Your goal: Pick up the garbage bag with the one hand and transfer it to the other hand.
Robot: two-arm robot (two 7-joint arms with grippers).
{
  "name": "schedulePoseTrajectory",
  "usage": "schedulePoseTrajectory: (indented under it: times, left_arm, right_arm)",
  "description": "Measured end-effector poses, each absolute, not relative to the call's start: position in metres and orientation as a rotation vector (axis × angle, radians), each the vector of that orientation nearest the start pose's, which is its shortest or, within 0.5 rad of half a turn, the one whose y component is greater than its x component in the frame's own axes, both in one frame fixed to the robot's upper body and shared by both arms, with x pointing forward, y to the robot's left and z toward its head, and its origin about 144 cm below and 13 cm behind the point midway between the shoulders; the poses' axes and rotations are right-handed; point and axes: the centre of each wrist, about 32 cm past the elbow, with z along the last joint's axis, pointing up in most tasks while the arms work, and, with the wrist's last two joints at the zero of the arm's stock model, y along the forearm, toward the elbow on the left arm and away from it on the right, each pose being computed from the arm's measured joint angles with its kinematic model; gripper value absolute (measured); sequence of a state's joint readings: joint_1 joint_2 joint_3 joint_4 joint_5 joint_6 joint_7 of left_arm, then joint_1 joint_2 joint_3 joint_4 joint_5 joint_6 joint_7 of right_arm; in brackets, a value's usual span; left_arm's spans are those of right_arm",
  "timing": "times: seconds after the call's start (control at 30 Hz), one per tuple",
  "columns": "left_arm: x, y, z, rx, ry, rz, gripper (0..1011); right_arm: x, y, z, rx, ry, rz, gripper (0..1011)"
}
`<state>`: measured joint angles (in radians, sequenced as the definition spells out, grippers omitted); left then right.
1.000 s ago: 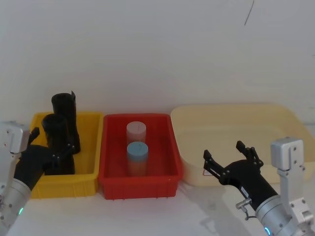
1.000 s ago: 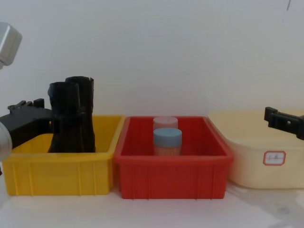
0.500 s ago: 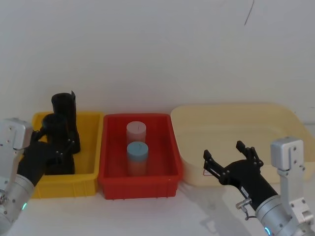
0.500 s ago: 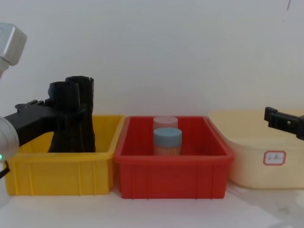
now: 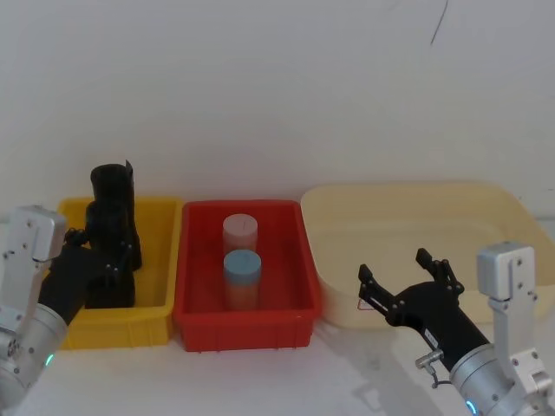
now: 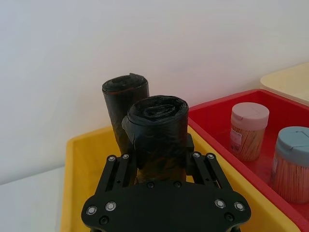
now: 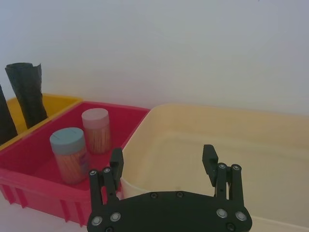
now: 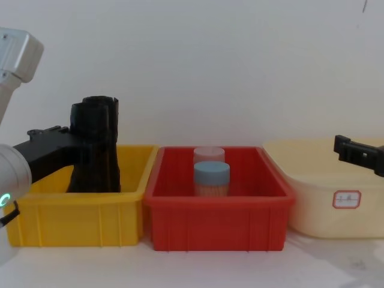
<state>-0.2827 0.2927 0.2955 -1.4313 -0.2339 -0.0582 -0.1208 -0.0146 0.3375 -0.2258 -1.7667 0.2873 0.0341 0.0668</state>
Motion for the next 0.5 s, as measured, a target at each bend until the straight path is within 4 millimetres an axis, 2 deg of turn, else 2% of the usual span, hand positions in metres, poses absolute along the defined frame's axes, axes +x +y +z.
schedulePoseTrajectory:
  times: [0.3, 0.5]
  left_arm:
    - [0.53, 0.232, 1.192, -0.009, -0.198, 1.193, 478]
    - [0.532, 0.229, 1.208, -0.009, -0.241, 1.165, 457]
  right_arm:
    - [0.443, -0.237, 1.189, 0.026, -0.075, -1.23, 1001]
    - [0.443, -0.237, 1.189, 0.026, -0.075, -1.23, 1000]
